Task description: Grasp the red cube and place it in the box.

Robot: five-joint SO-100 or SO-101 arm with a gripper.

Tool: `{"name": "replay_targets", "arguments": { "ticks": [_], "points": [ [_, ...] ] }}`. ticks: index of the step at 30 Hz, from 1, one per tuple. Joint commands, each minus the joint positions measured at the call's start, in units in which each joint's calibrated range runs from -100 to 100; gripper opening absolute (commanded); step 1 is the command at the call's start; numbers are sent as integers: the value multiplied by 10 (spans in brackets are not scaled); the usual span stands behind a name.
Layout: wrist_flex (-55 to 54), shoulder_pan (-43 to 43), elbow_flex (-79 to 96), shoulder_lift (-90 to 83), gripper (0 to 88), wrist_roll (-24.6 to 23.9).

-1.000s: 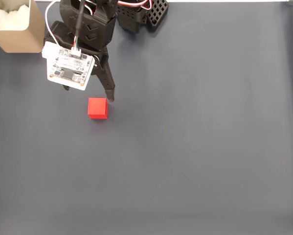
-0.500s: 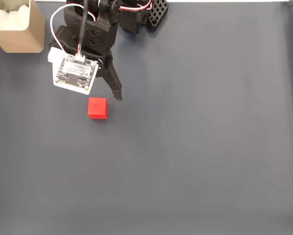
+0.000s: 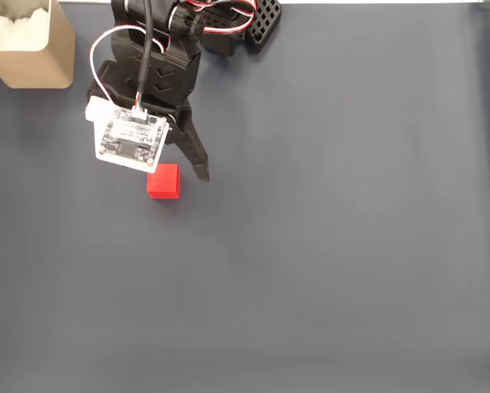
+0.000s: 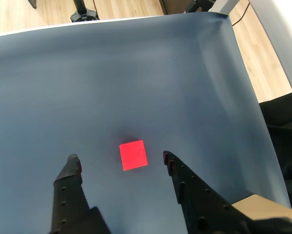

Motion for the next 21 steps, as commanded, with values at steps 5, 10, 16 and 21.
{"name": "replay_targets", "arguments": {
  "ticks": [5,10,16,21],
  "points": [
    [-39,-4,7,14,392,-7],
    [-57,-2,25,25,392,-8],
    [-76,0,56,25,392,-9],
    [-87,0,78,18,392,-9]
  ]
}}
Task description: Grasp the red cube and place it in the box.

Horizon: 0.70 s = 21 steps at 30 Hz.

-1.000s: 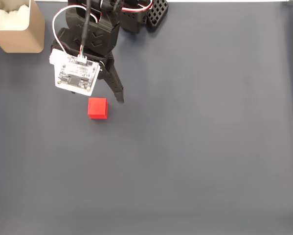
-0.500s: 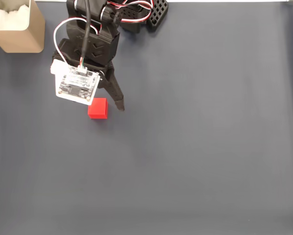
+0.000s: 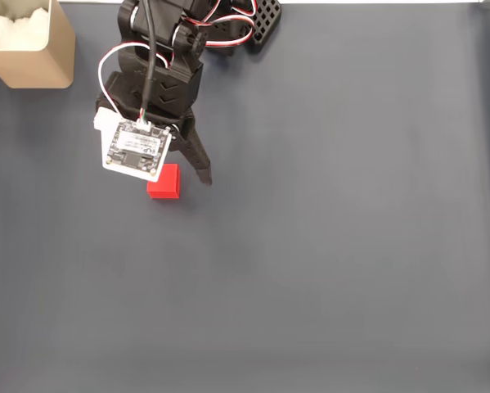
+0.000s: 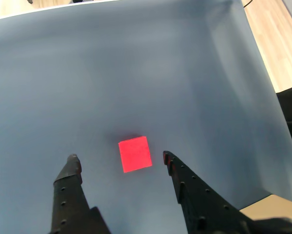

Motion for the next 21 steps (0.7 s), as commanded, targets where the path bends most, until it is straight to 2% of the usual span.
{"name": "replay_targets", "arguments": {
  "ticks": [1,21],
  "points": [
    [-12,-1,-3,-8,392,-3],
    [-88,-2,10,53,394,5]
  ]
}}
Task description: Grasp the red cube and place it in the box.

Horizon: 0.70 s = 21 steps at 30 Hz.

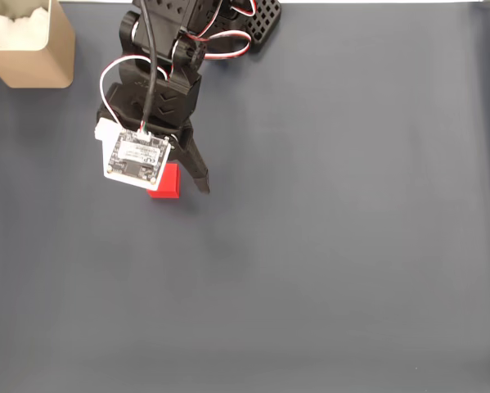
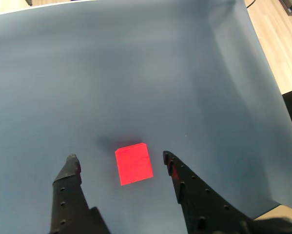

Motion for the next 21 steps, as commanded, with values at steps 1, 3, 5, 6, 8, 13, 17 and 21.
{"name": "replay_targets", "arguments": {
  "ticks": [1,3,5,6,8,13,17,21],
  "points": [
    [-15,-2,-9,6,394,3],
    [-19,-1,-9,12,394,4],
    [-20,-1,-8,16,394,4],
    [-23,-1,-6,17,394,4],
    [-30,-1,1,18,394,5],
    [-42,0,16,26,394,5],
    [-46,0,23,26,394,5],
    [-50,-1,37,21,394,5]
  ]
}}
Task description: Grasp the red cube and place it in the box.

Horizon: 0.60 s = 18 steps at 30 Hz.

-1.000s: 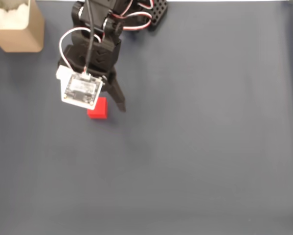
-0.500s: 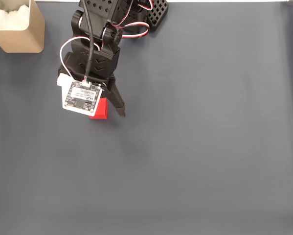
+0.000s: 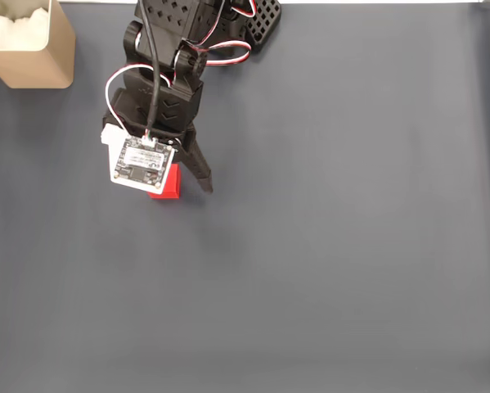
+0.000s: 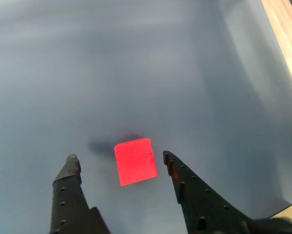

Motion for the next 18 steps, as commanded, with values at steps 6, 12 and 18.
{"name": "replay_targets", "arguments": {
  "ticks": [6,12,18],
  "points": [
    [-12,-4,8,-13,394,3],
    [-16,-5,11,-10,394,4],
    [-25,-5,11,1,392,3]
  ]
}}
